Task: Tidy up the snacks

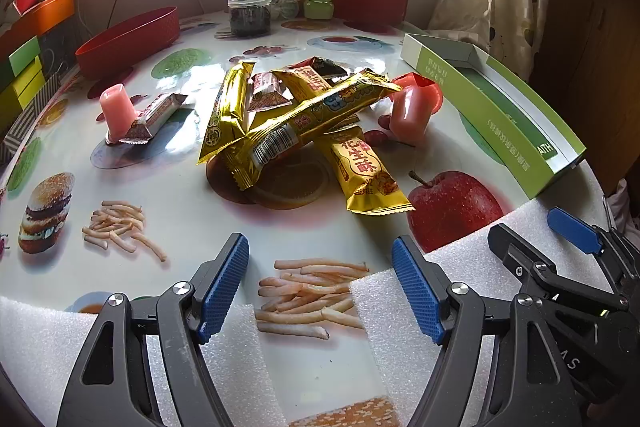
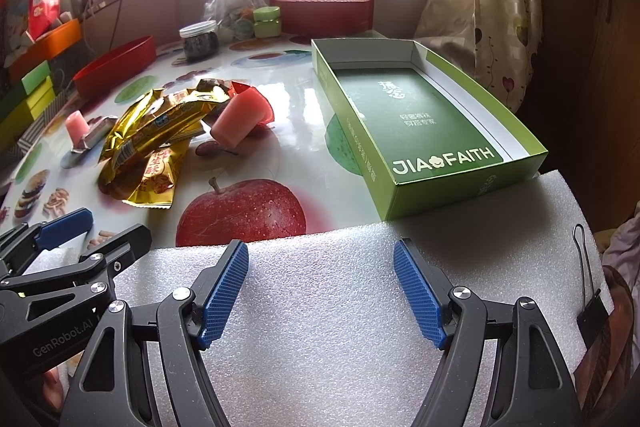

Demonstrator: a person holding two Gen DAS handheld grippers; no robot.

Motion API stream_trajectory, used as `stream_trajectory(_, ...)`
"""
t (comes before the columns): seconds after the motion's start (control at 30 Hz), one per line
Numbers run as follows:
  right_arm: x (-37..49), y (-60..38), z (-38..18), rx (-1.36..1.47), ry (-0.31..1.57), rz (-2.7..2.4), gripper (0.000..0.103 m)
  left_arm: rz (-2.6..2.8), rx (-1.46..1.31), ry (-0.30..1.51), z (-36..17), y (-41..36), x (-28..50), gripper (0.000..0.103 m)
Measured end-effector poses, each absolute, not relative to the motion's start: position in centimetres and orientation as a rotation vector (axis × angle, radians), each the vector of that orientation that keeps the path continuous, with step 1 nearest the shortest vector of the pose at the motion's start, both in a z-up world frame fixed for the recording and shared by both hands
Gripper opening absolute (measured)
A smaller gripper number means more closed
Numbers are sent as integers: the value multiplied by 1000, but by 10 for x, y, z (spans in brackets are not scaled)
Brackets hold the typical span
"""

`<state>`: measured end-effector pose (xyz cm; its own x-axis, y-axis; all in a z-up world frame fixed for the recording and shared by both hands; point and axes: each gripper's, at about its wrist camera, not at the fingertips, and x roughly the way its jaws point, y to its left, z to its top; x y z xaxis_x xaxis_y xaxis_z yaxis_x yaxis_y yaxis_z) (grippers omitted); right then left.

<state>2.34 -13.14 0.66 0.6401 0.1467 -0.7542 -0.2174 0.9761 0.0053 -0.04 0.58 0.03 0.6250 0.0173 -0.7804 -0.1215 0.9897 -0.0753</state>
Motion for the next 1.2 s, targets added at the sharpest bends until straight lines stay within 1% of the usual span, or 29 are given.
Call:
stream_trajectory(0.7, 25, -131, 6, -92, 855, 206, 76, 78, -127, 886, 6, 6, -2, 75)
stream_trajectory(1.07, 27, -132, 12, -109, 871, 220, 75, 87, -141, 915, 9, 10, -5, 75)
stream_trajectory(1.2, 22, -121, 23, -134, 824, 272, 75, 90, -188, 925, 10, 24, -8, 75)
